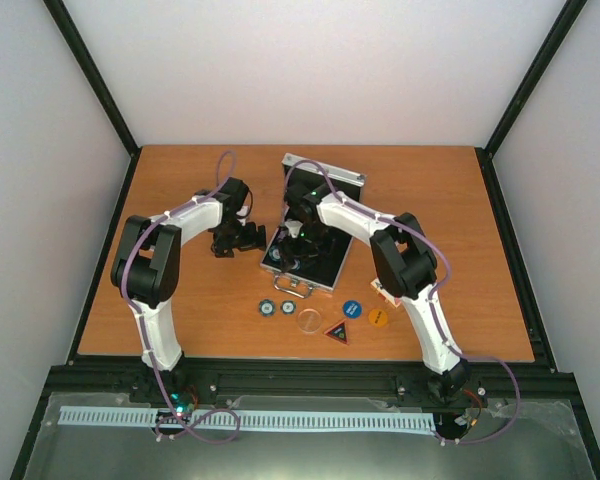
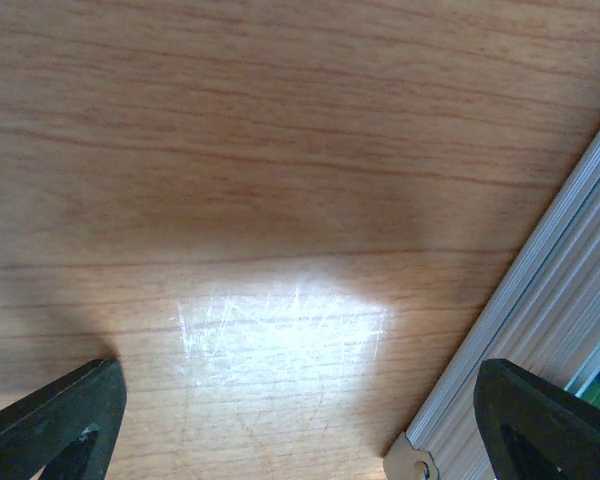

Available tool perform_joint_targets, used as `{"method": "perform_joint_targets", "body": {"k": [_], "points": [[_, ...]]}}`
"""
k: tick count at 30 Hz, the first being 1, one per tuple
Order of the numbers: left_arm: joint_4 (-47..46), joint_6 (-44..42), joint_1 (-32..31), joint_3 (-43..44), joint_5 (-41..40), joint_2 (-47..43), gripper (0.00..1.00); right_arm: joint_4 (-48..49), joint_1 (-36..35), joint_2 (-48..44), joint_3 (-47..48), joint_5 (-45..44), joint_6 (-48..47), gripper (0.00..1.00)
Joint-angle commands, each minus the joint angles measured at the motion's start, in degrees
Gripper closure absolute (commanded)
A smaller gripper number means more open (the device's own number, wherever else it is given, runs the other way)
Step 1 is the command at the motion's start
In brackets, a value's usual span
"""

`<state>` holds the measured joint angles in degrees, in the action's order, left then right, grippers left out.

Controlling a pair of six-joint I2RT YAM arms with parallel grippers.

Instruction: Pack up texas hold em set

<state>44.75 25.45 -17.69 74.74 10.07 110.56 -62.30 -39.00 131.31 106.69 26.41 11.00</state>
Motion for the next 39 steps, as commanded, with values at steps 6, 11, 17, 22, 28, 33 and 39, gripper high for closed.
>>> {"method": "perform_joint_targets", "body": {"k": [6,11,17,22,28,33,39], "points": [[0.85,-1.23,0.12,-0.91,0.84,2.72,0.01,6.88,3.15,1.88,0.10,0.72,3.72,0.35],[0.79,-1.28,0.12,-0.61,1.02,2.93,0.01,9.32,3.69,0.92,1.92,3.27,5.59,0.35],[0.78,-1.20,0.12,-0.26,1.09,3.08,0.01,9.43,3.76,0.34,4.14,2.75,5.69,0.34],[0.94,-1.23,0.12,0.32,0.89,2.94,0.01,8.50,3.76,-1.62,3.94,0.67,6.23,0.32],[0.65,-1.23,0.16,0.46,1.30,3.12,0.01,7.90,3.76,-1.10,4.07,-2.73,7.65,0.32],[0.65,-1.19,0.12,0.06,1.03,2.46,0.01,8.70,3.76,-0.86,3.54,-8.79,8.50,0.33],[0.91,-1.53,0.12,-0.11,0.67,2.02,0.01,6.61,3.55,-1.13,2.99,-15.37,8.00,0.33]]}}
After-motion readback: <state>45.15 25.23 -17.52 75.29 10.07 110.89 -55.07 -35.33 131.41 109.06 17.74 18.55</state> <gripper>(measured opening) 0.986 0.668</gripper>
